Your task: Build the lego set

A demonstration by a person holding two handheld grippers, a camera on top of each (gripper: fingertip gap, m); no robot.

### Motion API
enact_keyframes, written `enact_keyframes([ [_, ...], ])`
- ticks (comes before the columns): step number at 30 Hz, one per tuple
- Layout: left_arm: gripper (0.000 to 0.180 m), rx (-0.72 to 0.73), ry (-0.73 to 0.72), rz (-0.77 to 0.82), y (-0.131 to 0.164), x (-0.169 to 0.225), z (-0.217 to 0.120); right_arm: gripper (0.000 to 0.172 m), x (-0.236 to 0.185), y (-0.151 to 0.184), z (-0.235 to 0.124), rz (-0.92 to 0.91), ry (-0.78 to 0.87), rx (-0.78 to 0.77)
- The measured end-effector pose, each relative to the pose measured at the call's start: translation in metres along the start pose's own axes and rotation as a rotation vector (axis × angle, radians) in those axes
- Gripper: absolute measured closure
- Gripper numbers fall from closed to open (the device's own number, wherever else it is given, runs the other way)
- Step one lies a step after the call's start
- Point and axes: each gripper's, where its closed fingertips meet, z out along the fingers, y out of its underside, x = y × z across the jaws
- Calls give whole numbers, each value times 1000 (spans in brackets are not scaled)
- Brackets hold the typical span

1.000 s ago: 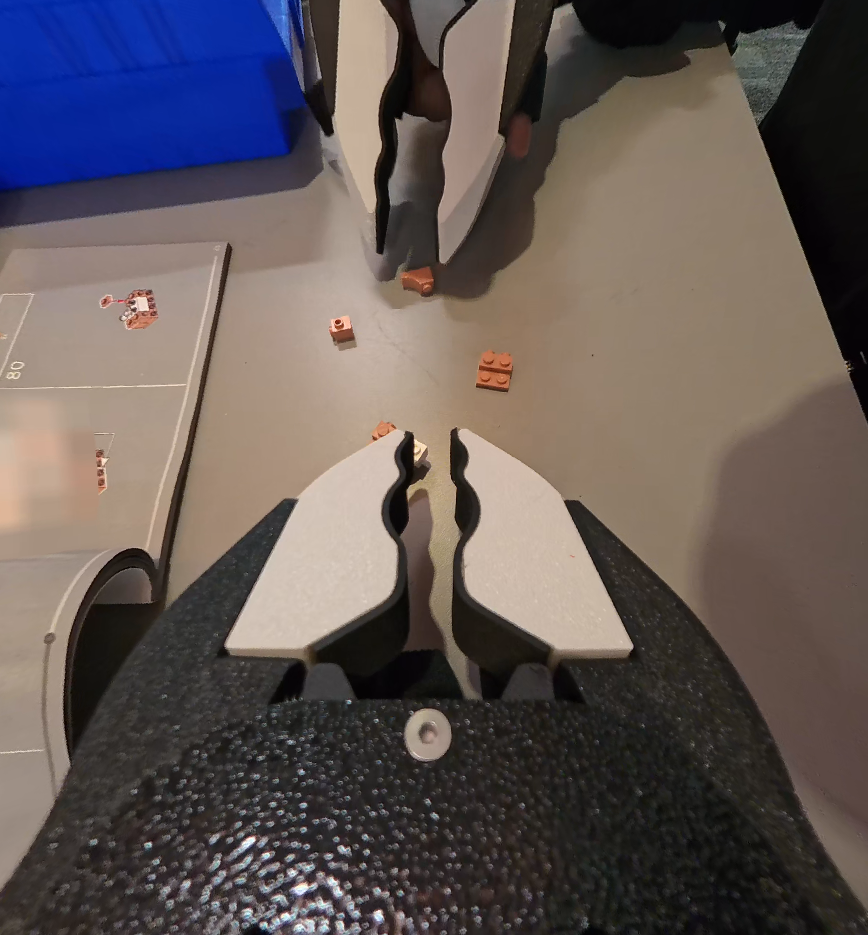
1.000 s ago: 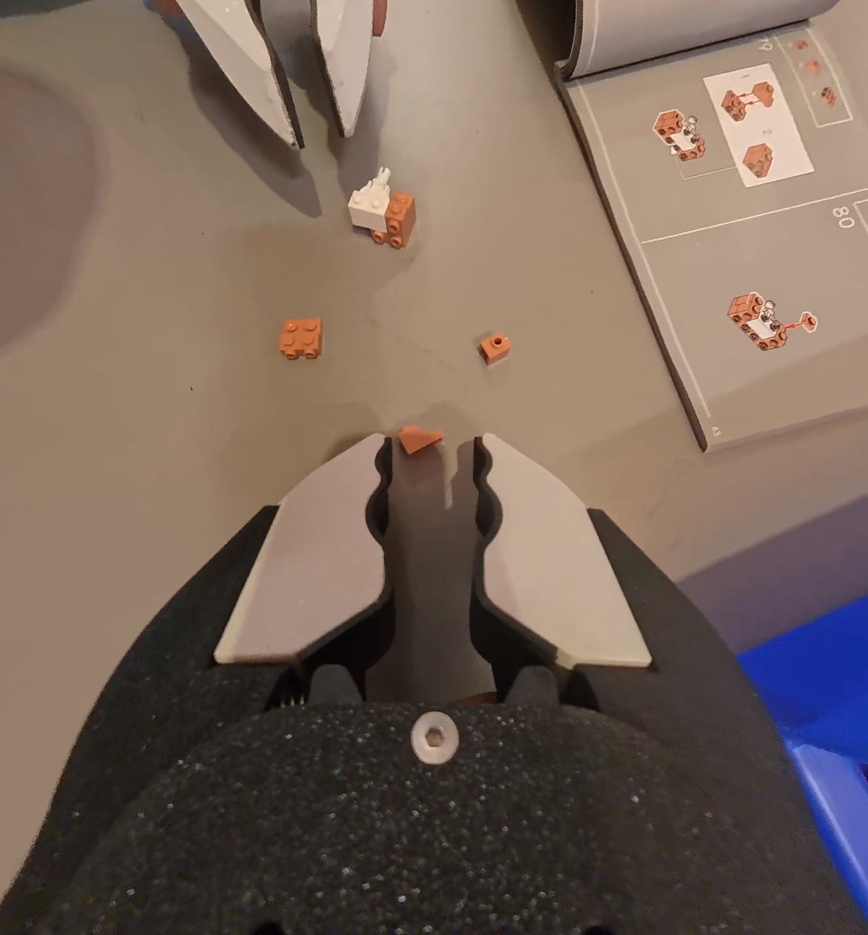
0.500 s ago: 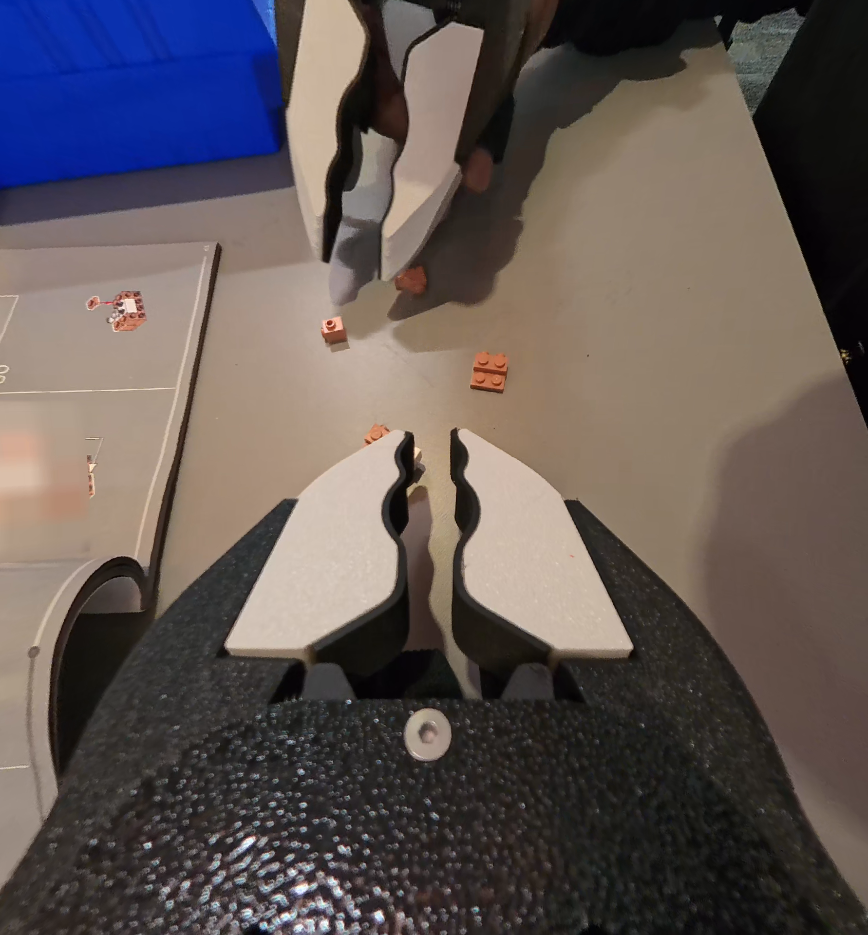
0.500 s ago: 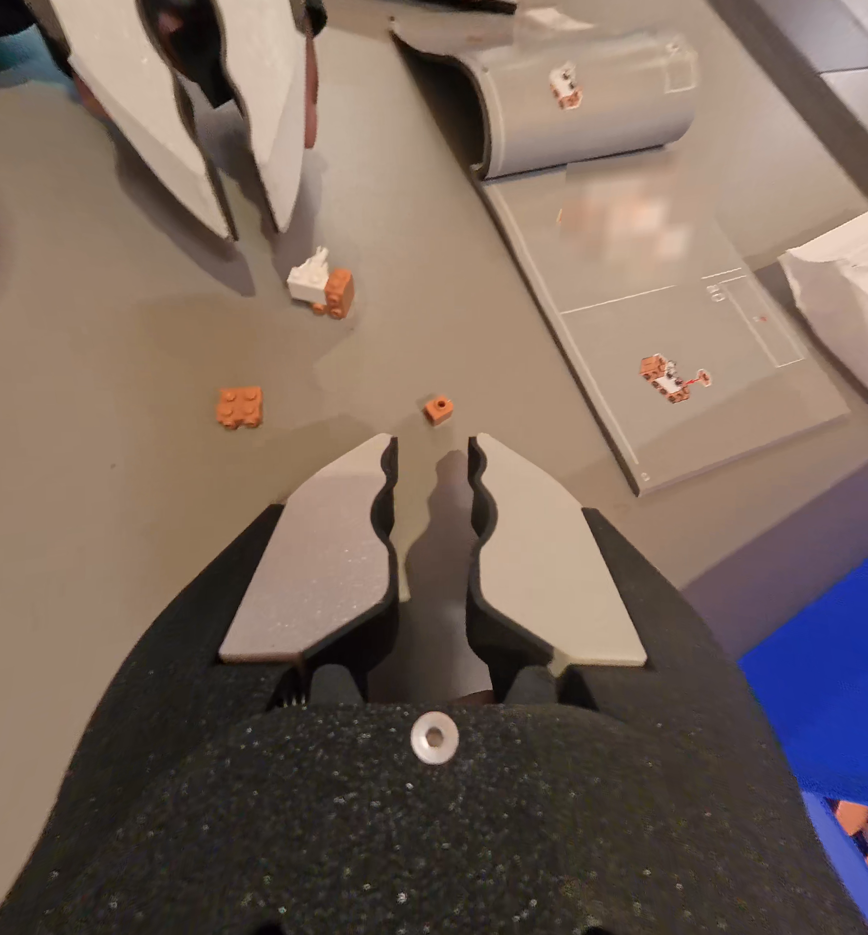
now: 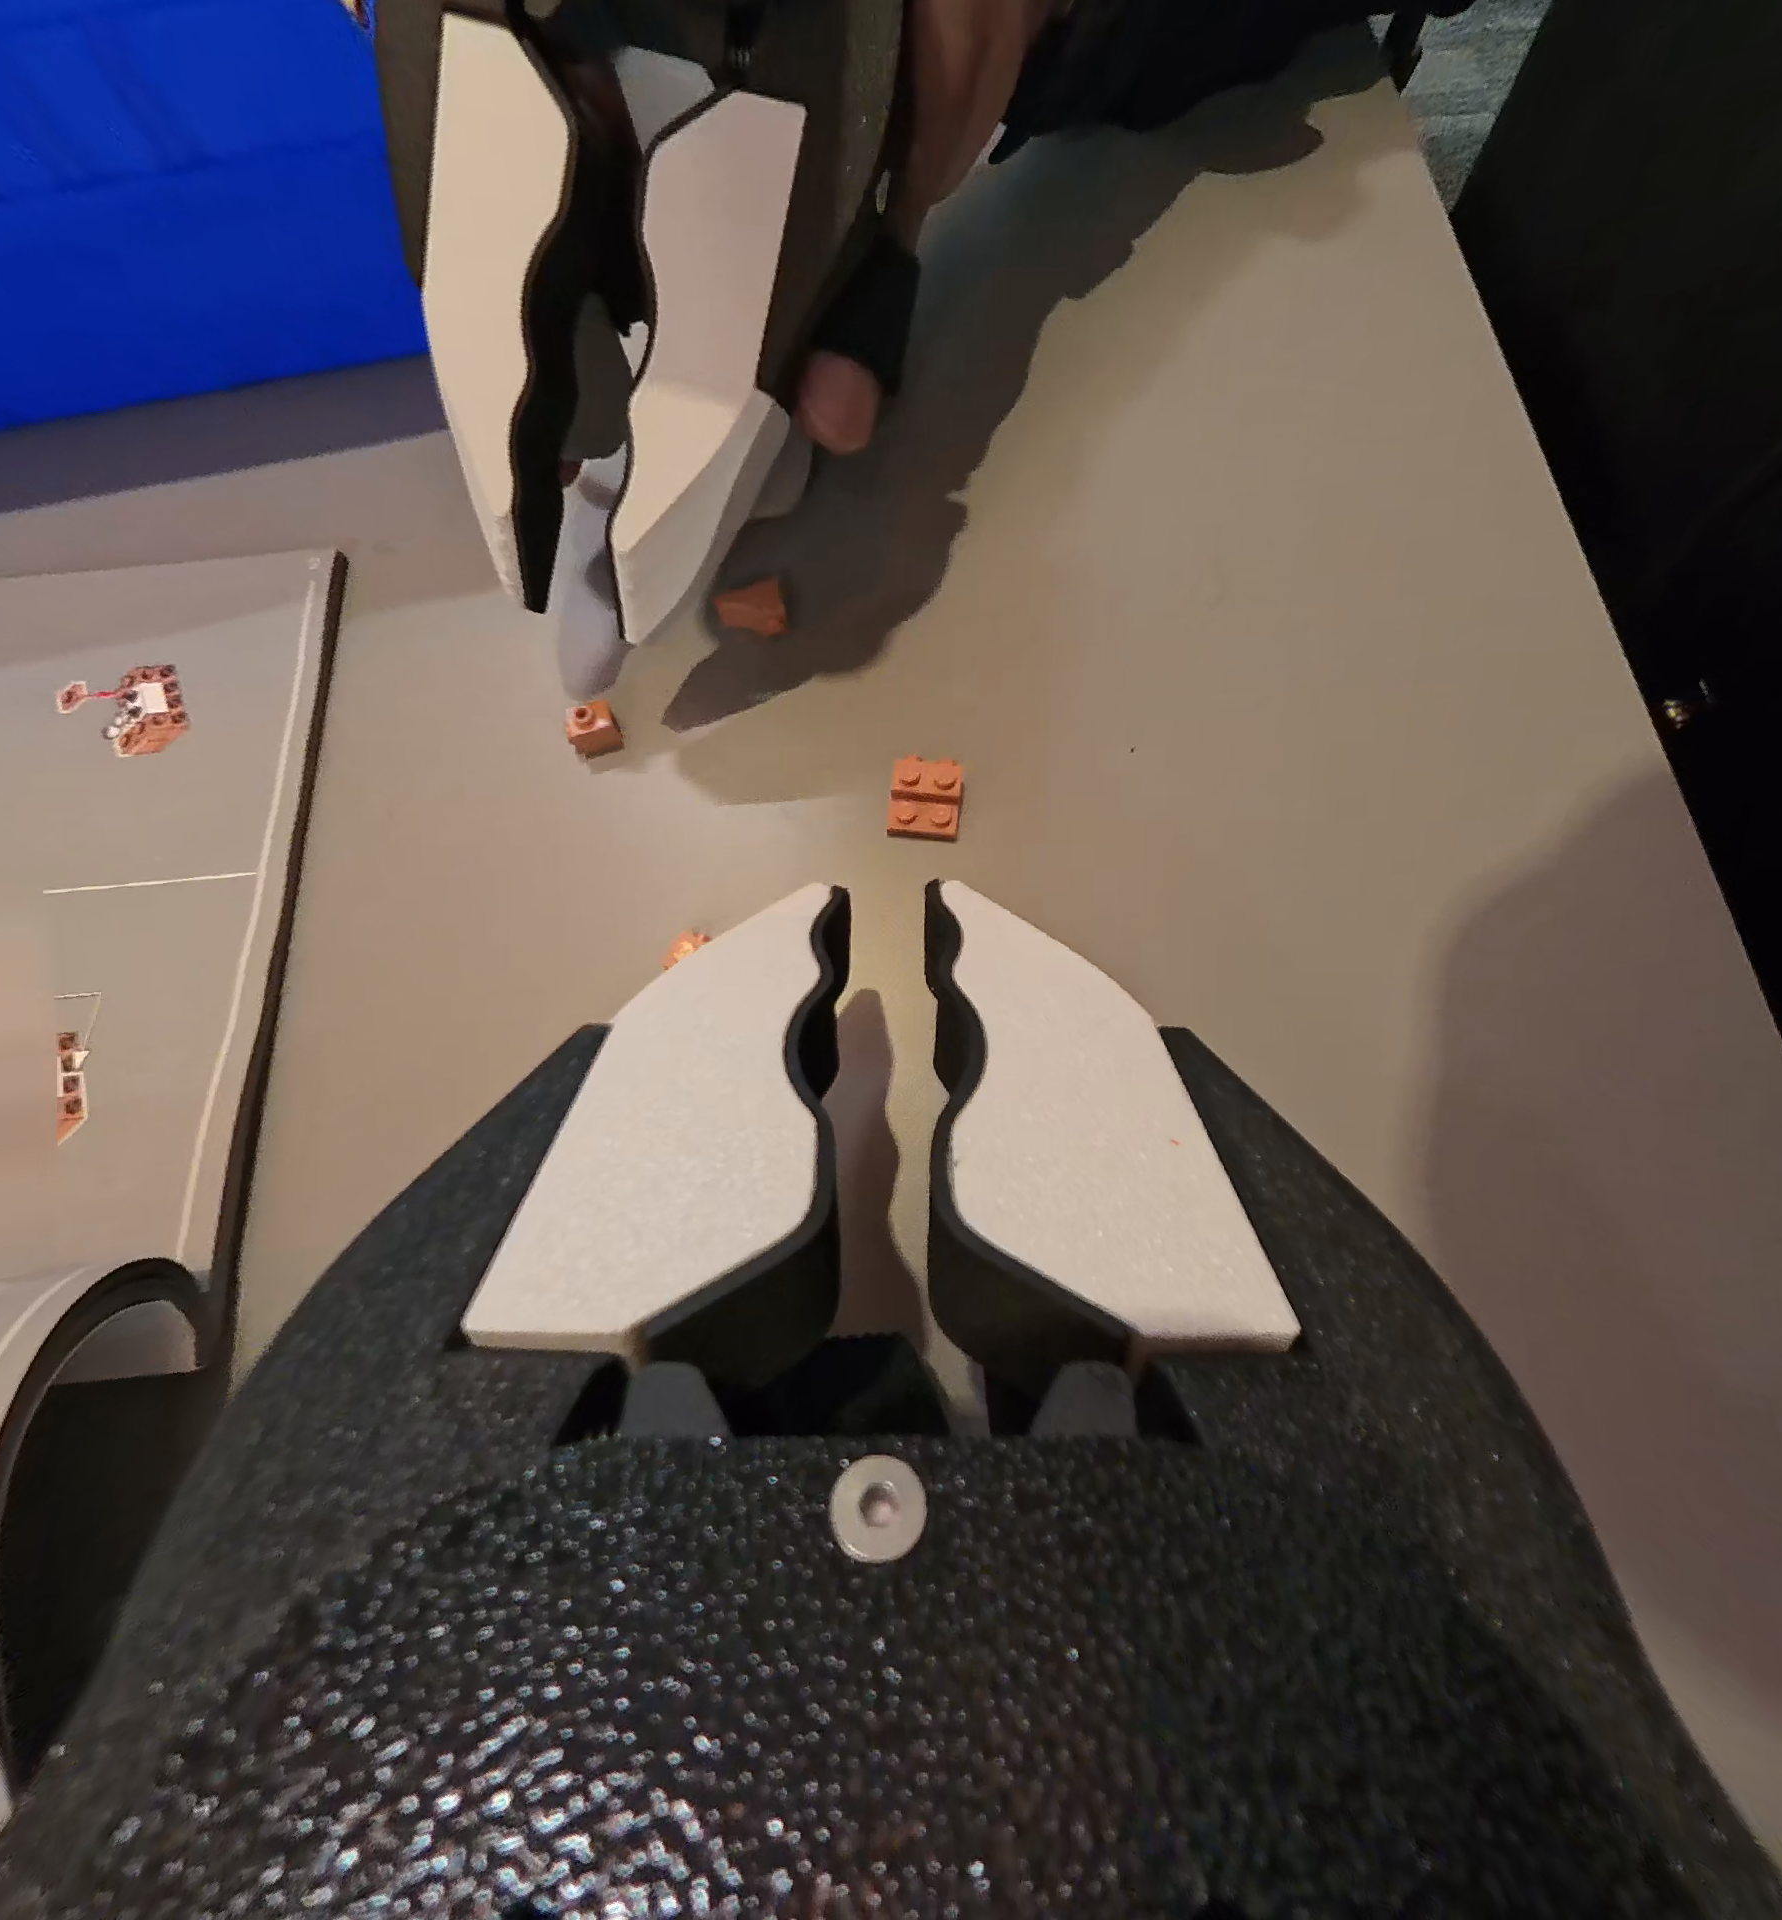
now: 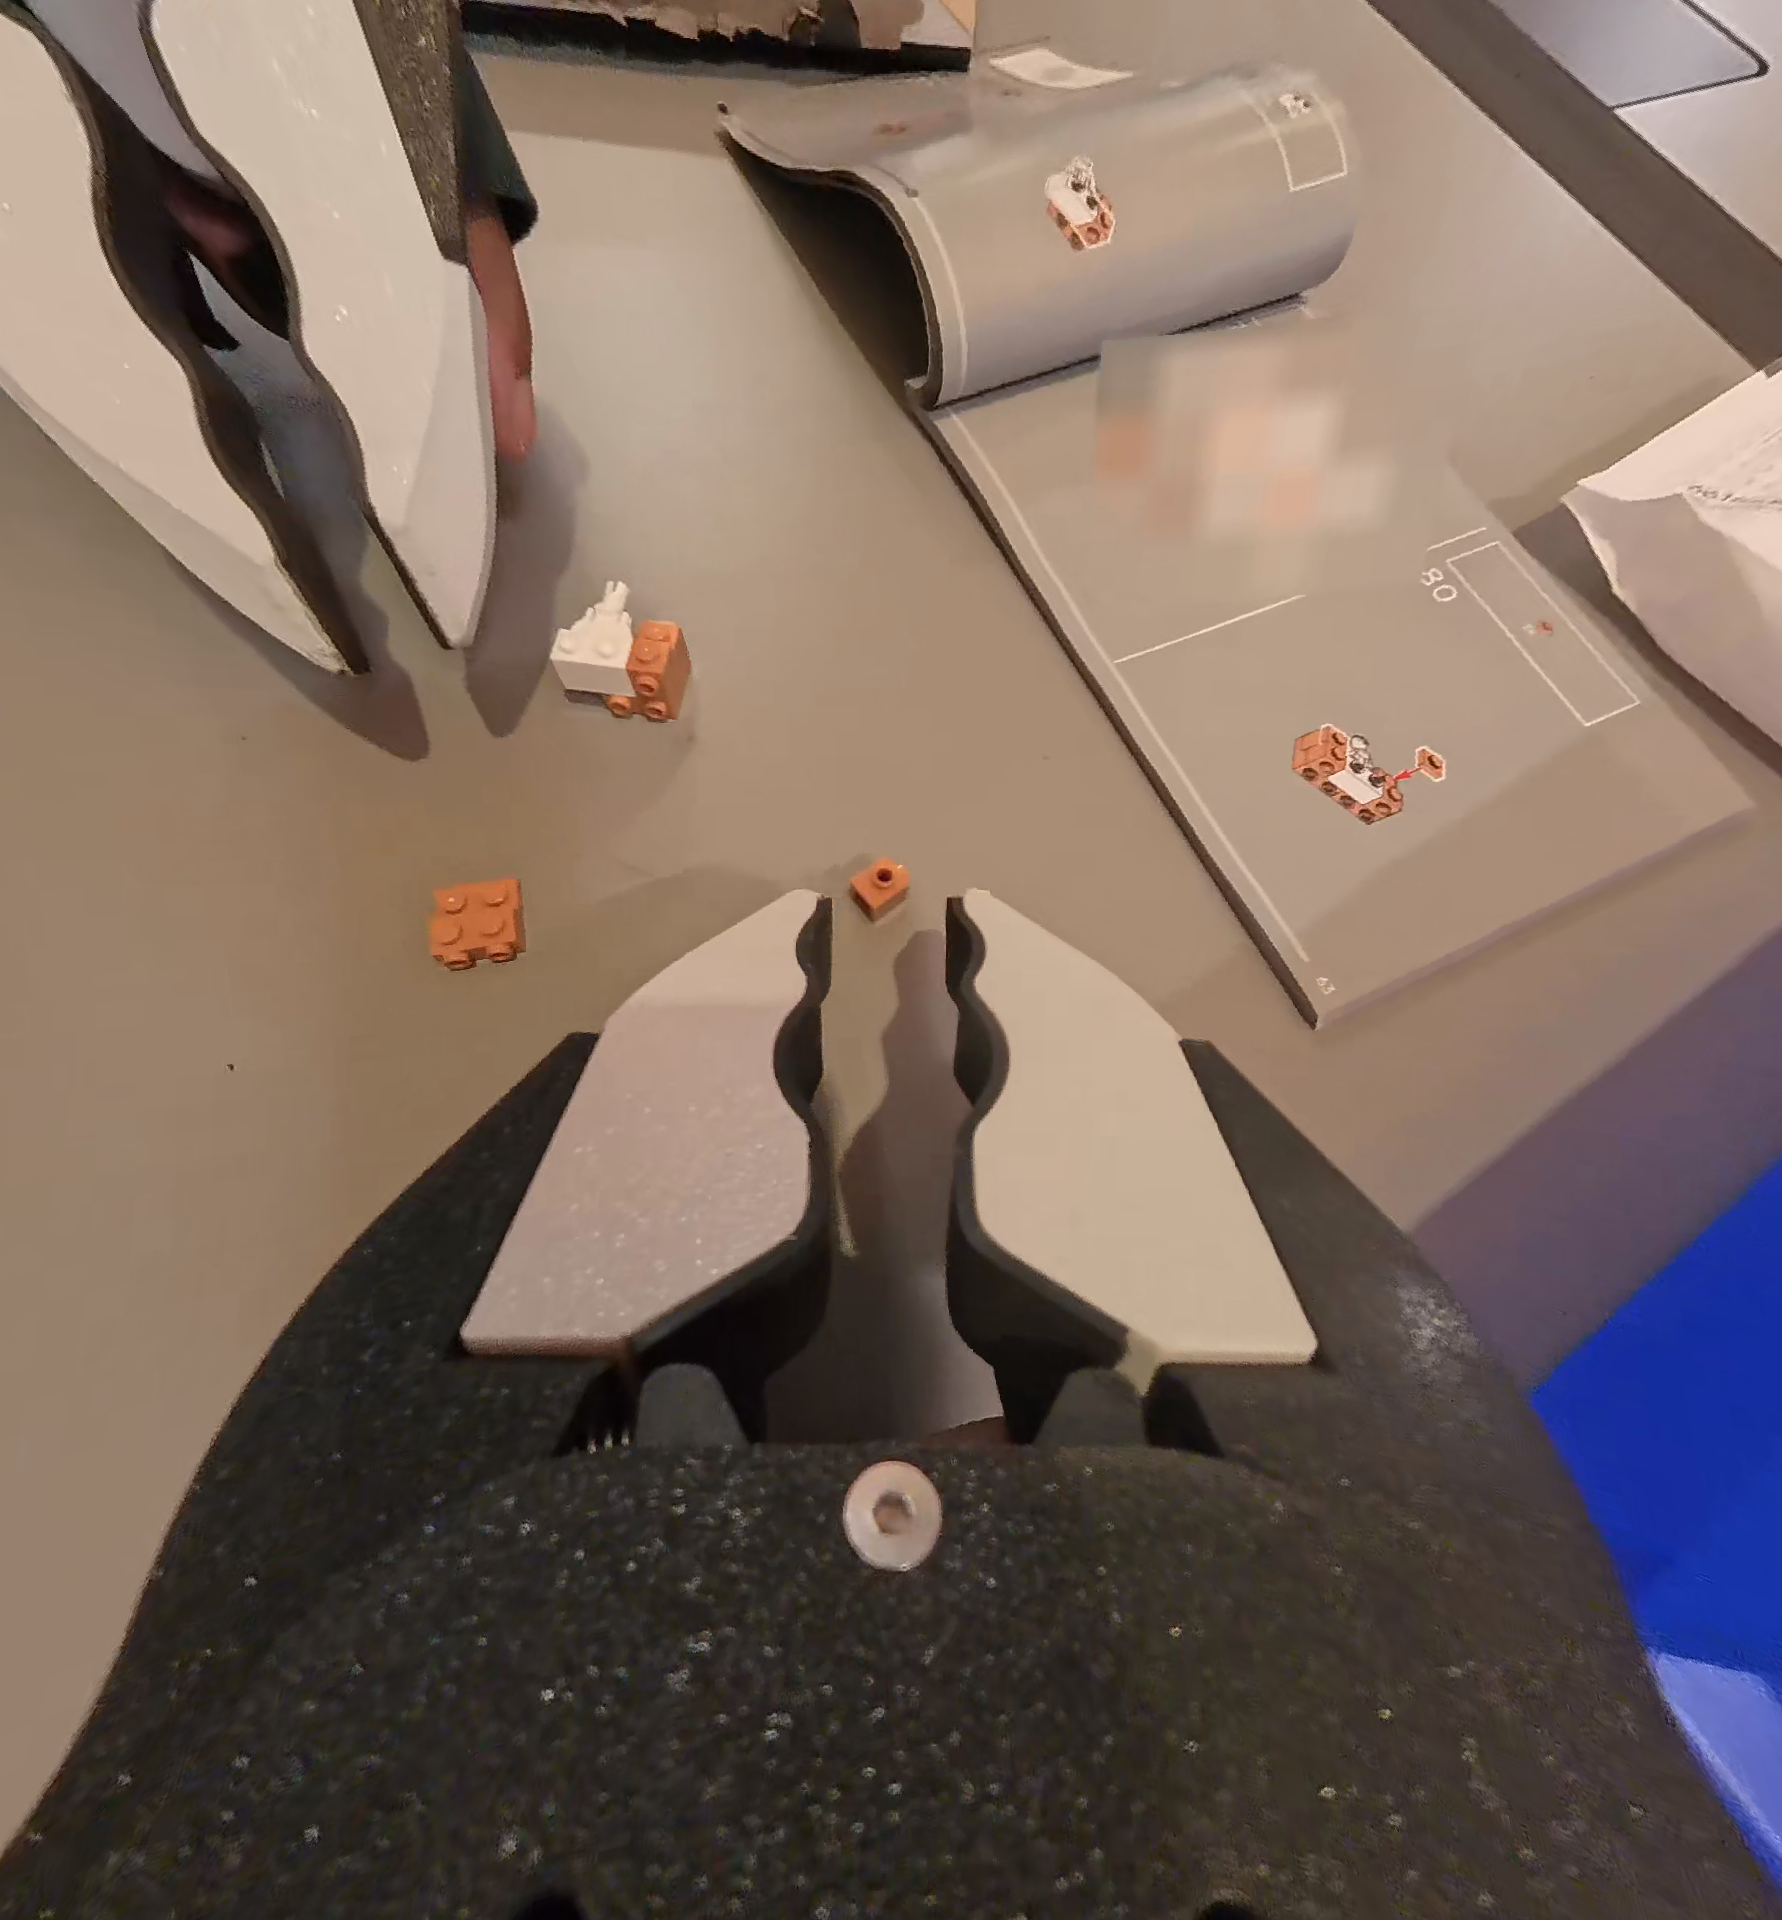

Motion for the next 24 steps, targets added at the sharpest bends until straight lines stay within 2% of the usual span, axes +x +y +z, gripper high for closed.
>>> enact_keyframes([
  [4, 167, -6, 18, 2, 1, 4, 5, 151, 0, 1, 0, -2, 12, -13],
  [13, 167, -27, 37, 18, 3, 10, 12, 149, 9, 8, 4, 119, 18, -61],
  [20, 170, -85, 109, 54, 11, 24, 10, 146, 7, 11, 7, 117, 9, -82],
  [24, 168, -81, 88, 66, 10, 21, 13, 144, 6, 11, 8, 112, 3, -91],
])
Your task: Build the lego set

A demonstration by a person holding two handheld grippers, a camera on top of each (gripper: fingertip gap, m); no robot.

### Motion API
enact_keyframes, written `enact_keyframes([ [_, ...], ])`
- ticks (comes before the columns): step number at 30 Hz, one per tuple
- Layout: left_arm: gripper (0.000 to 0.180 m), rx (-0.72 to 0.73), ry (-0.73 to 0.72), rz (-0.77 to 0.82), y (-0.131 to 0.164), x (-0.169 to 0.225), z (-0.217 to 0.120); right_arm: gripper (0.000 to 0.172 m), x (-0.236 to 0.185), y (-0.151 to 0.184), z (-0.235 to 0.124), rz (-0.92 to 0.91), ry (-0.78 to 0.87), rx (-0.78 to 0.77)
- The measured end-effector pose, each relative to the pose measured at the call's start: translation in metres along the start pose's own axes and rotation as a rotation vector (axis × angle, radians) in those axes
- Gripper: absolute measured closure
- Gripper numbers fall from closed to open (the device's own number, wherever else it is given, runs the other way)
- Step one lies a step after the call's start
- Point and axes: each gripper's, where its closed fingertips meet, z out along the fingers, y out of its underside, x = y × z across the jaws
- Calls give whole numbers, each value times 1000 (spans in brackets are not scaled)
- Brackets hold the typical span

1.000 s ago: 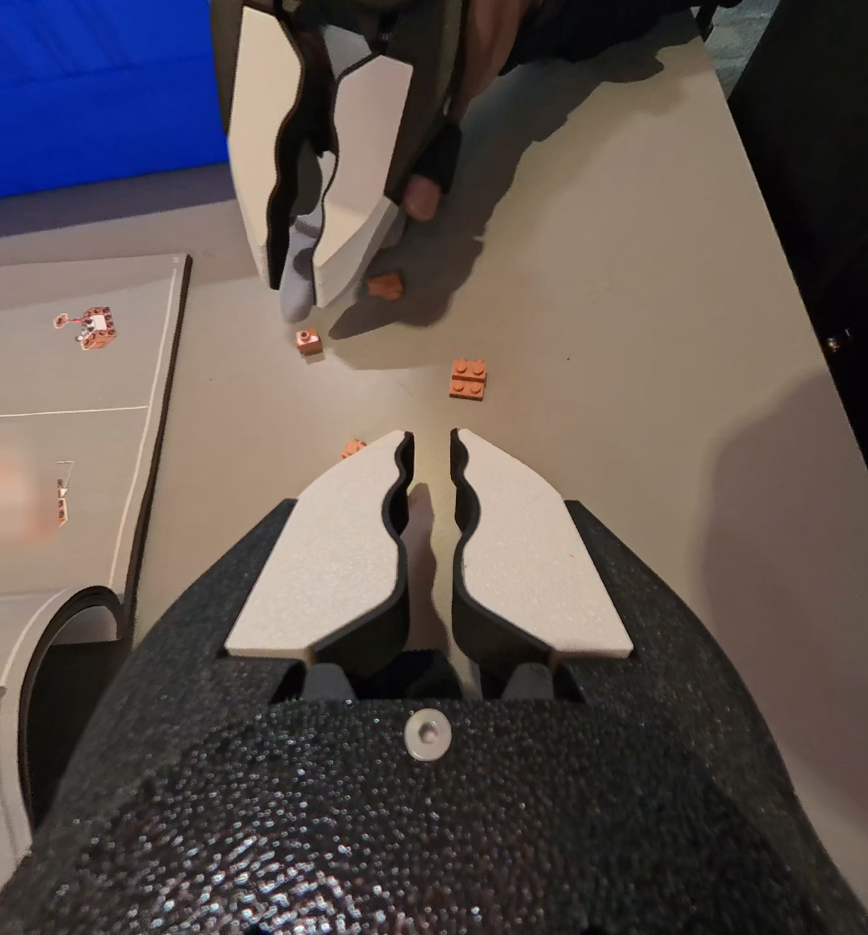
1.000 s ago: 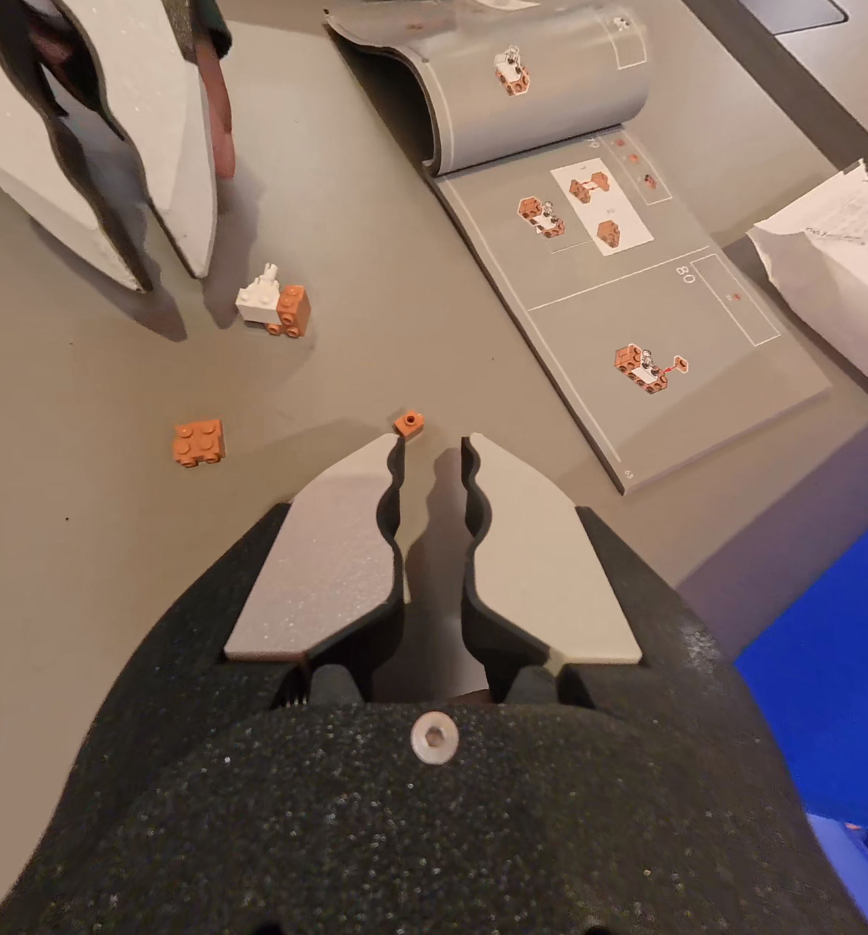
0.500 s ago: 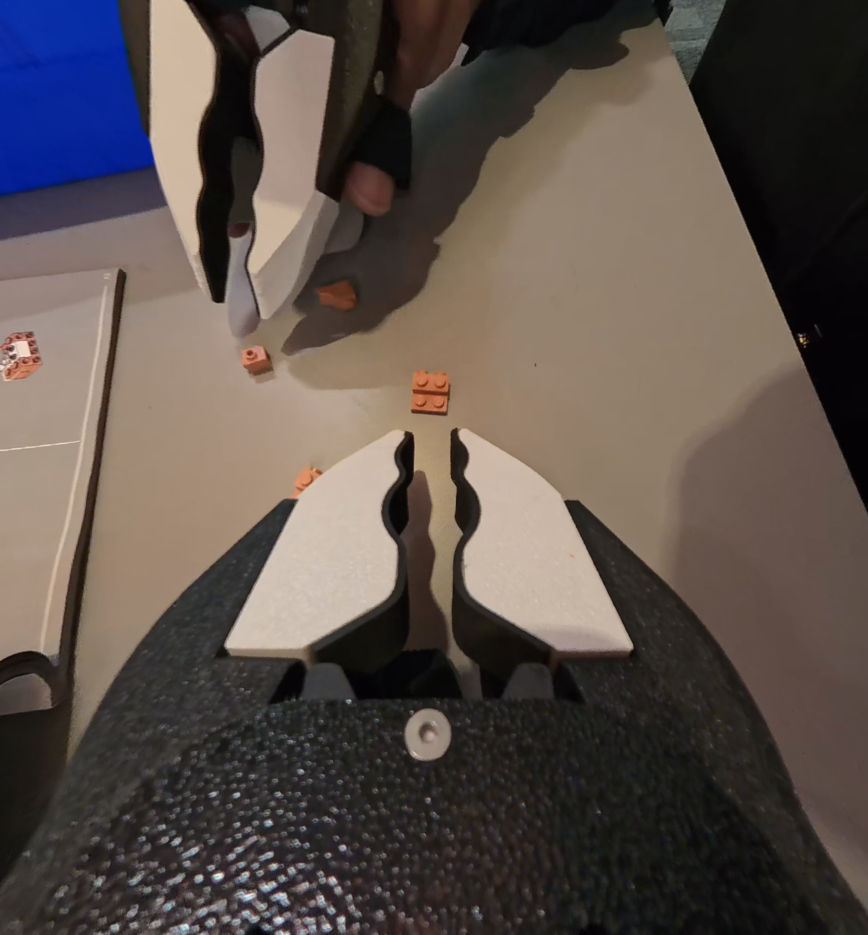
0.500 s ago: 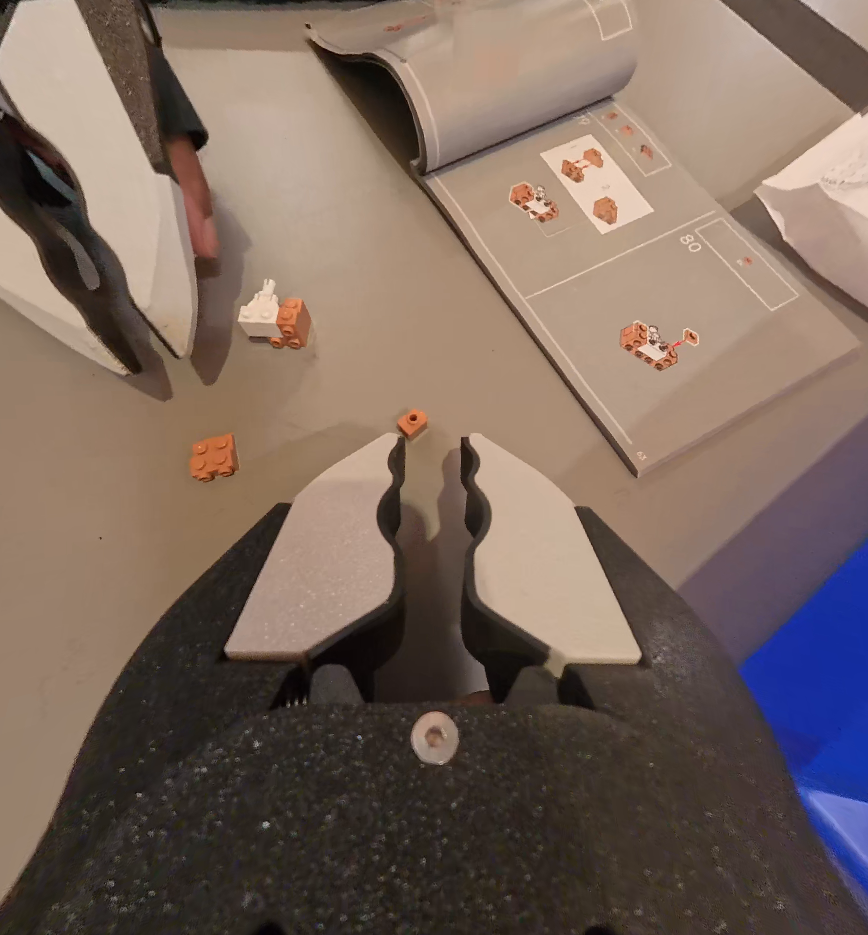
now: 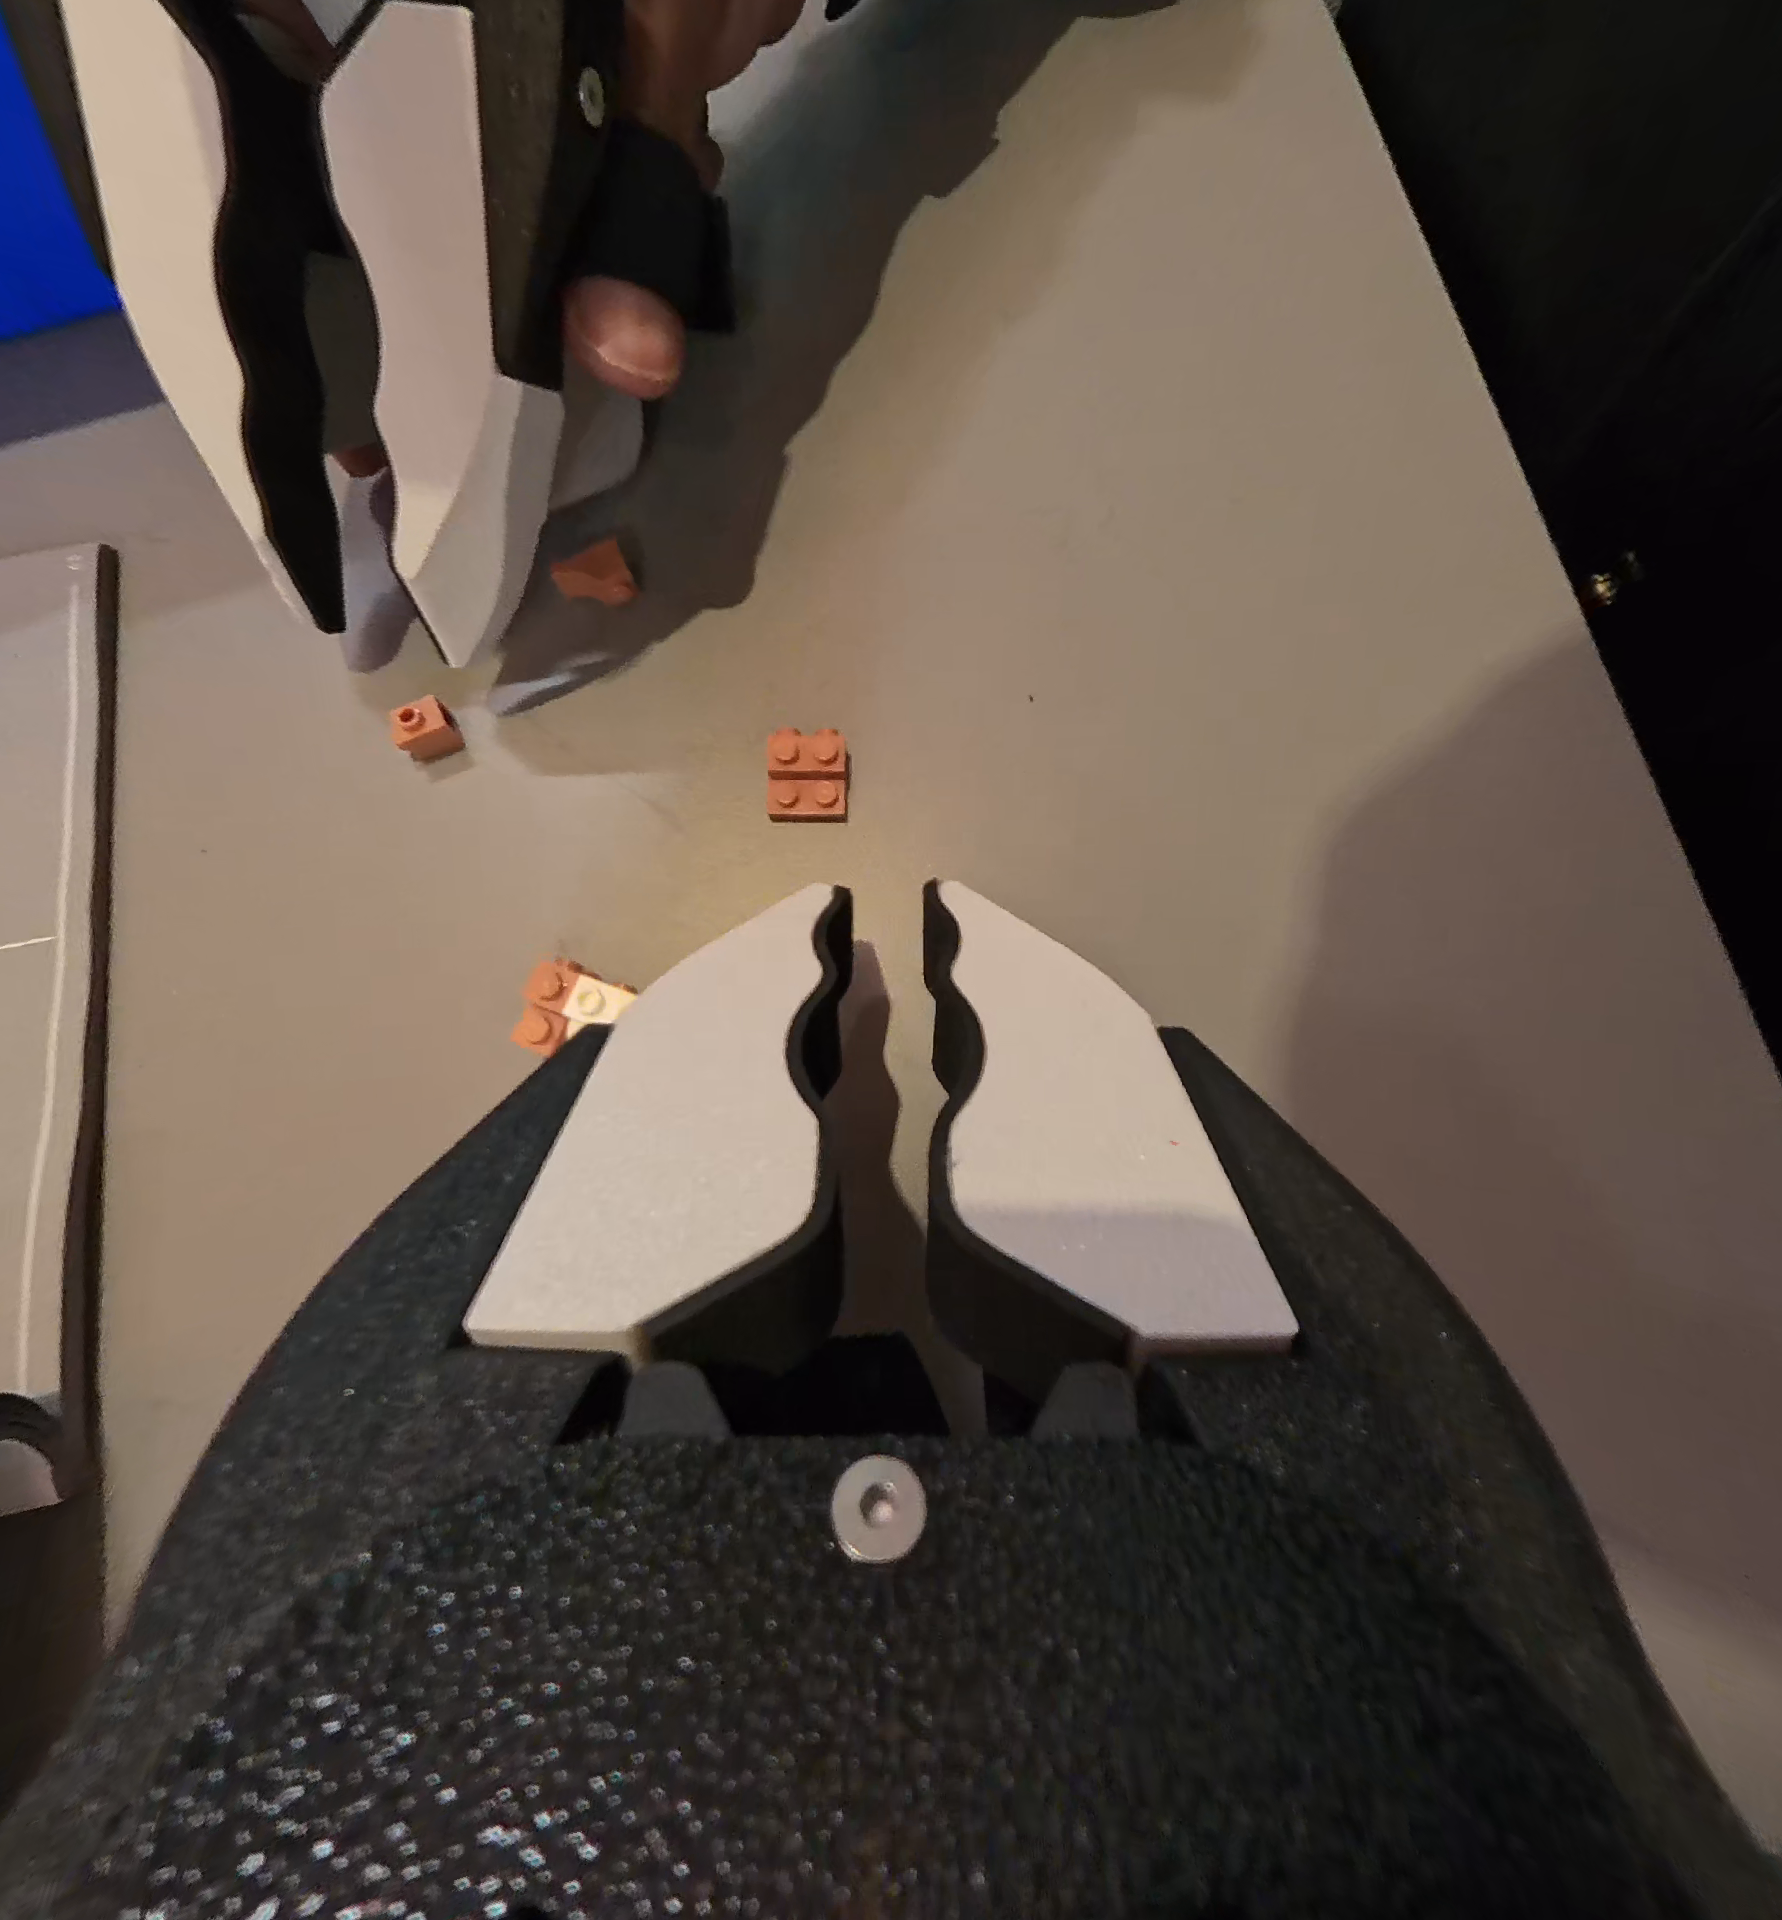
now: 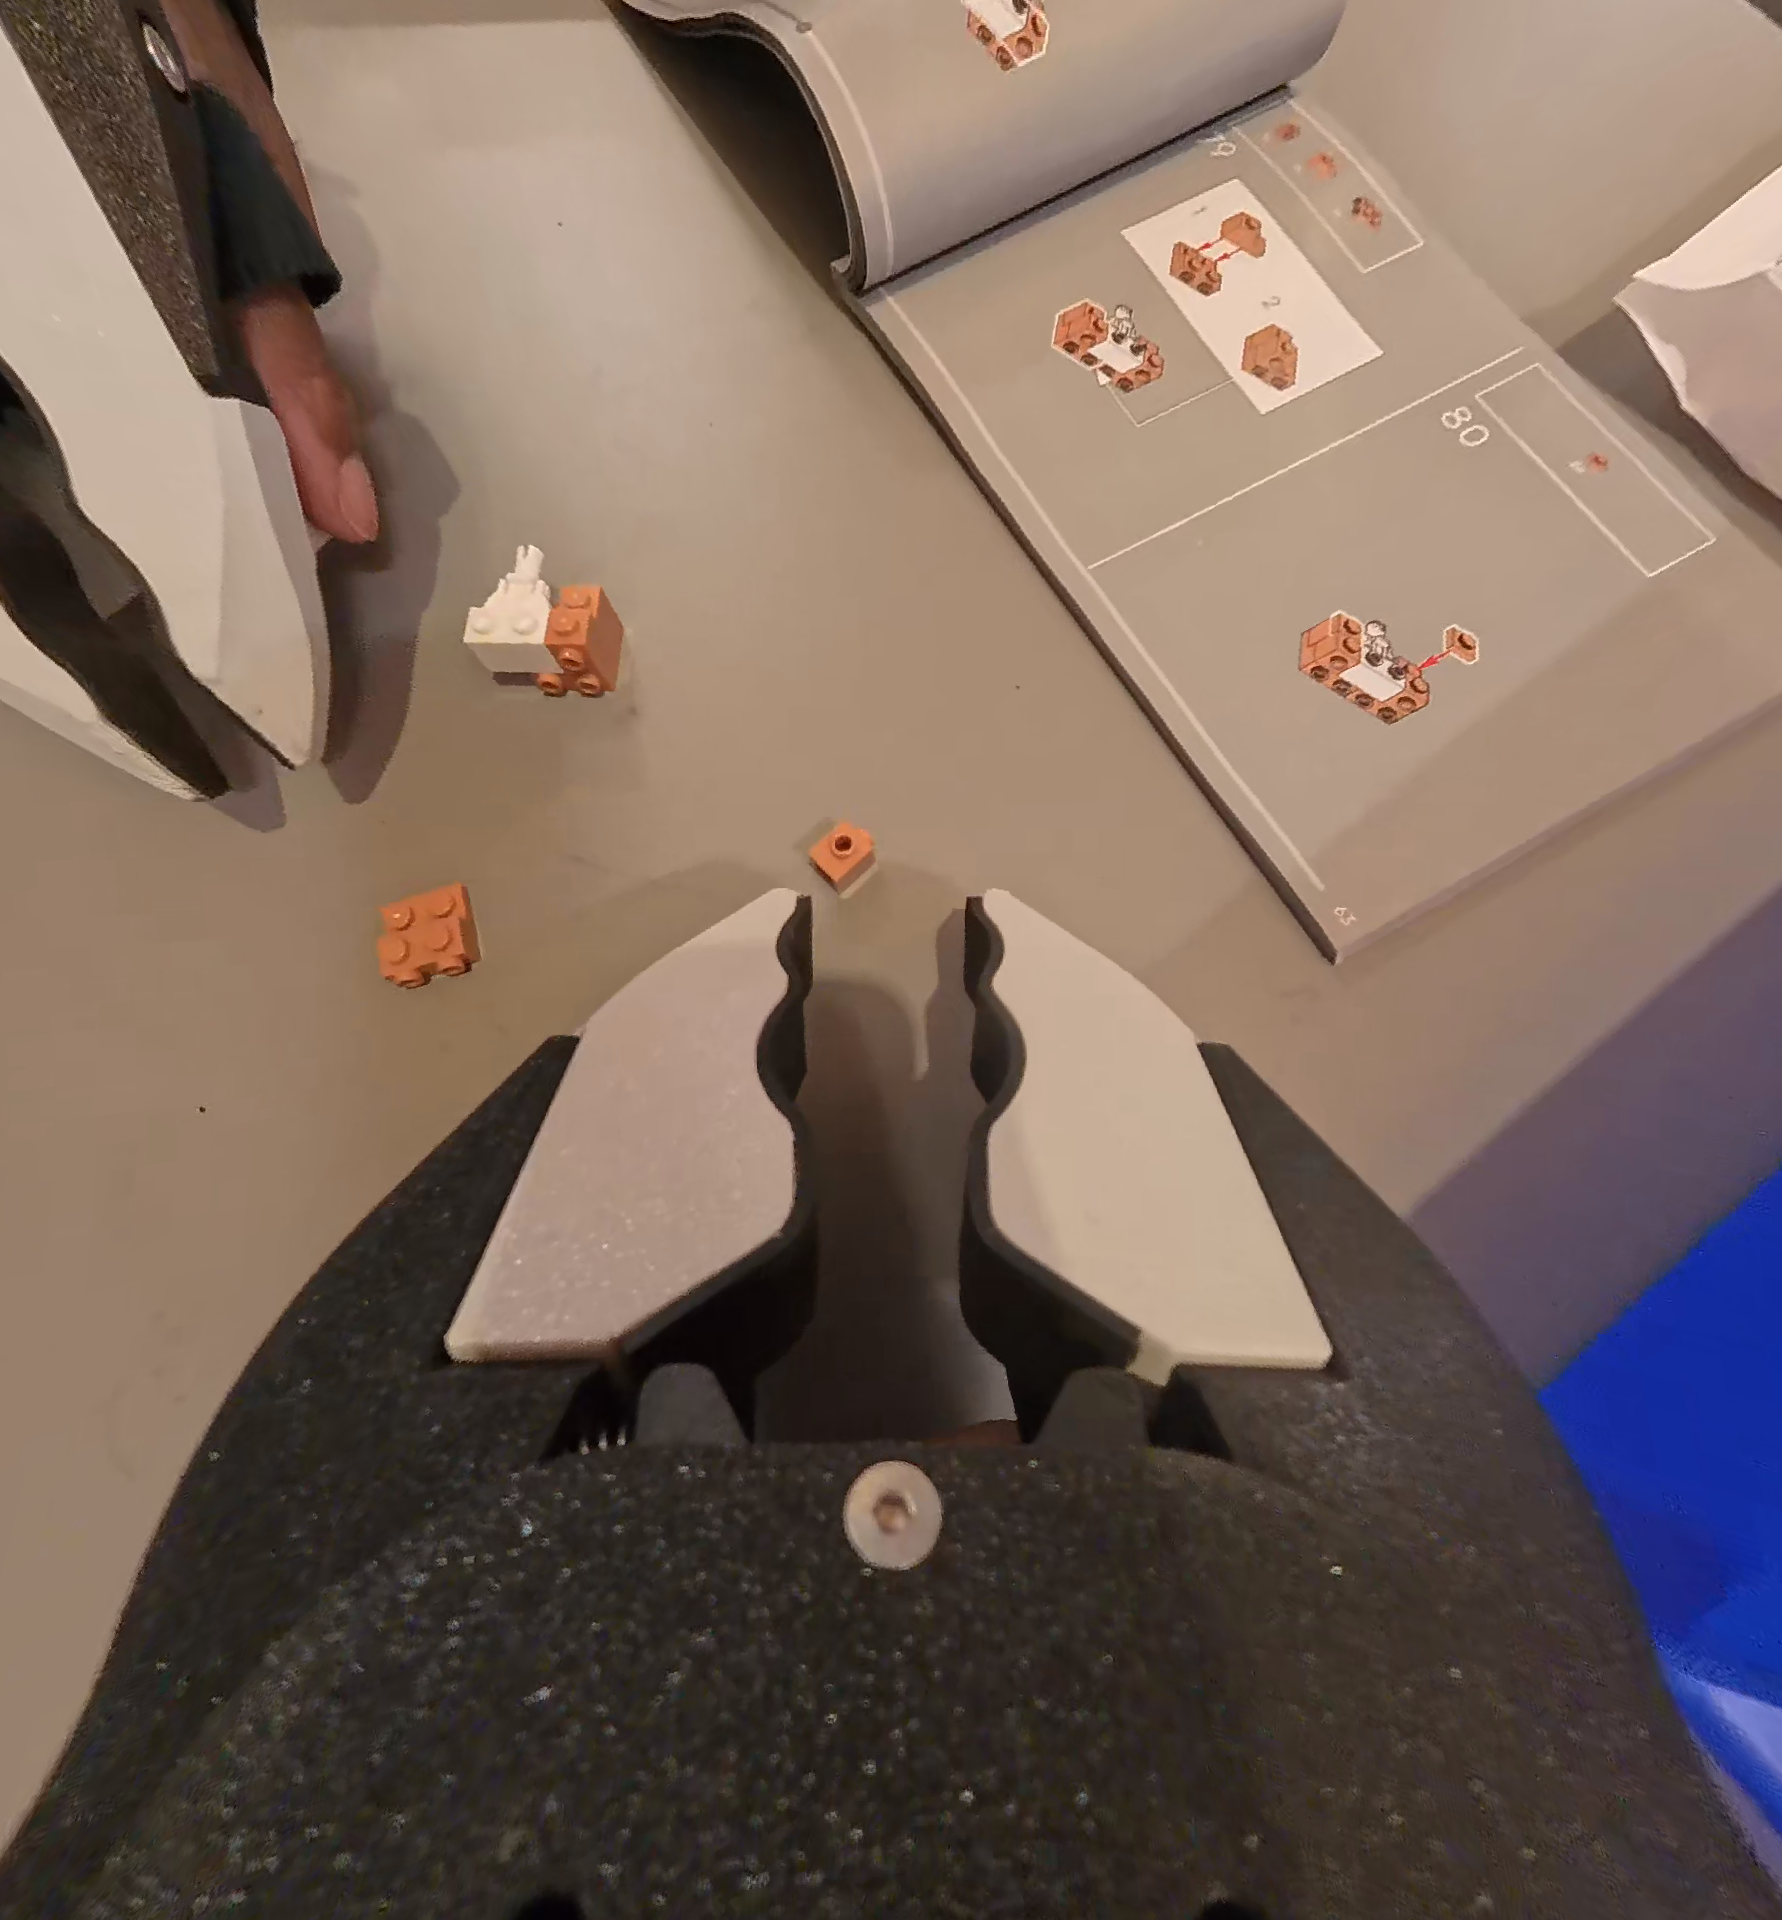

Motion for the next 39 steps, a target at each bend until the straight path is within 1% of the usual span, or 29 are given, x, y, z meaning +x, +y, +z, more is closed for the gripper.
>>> enact_keyframes([
  [12, 167, 1, -45, 17, -5, -4, 12, 142, -8, -4, 7, 11, -29, -16],
  [17, 167, 12, -66, 7, -8, -6, 11, 142, -10, -7, 14, 14, -1, -38],
  [19, 167, 12, -69, 10, -8, -6, 11, 147, -8, -6, 15, 2, 18, -50],
  [21, 167, 9, -74, 13, -8, -6, 12, 159, -8, -5, 16, -23, 28, -59],
  [25, 167, 12, -75, 15, -9, -6, 13, 160, -10, -4, 15, -45, 9, -60],
  [27, 167, 13, -76, 14, -9, -6, 13, 160, -14, -3, 13, -64, -26, -54],
  [30, 167, 16, -79, 12, -9, -7, 14, 160, -22, -6, 7, -102, -85, -12],
  [33, 167, 36, -84, 7, -12, -8, 13, 160, -33, -12, -3, -149, -144, 63],
  [37, 167, 100, -108, -23, -22, -13, 9, 160, -52, -26, -16, -214, -232, 199],
  [39, 167, 133, -126, -54, -25, -18, 6, 160, -59, -28, -19, -253, -257, 229],
])
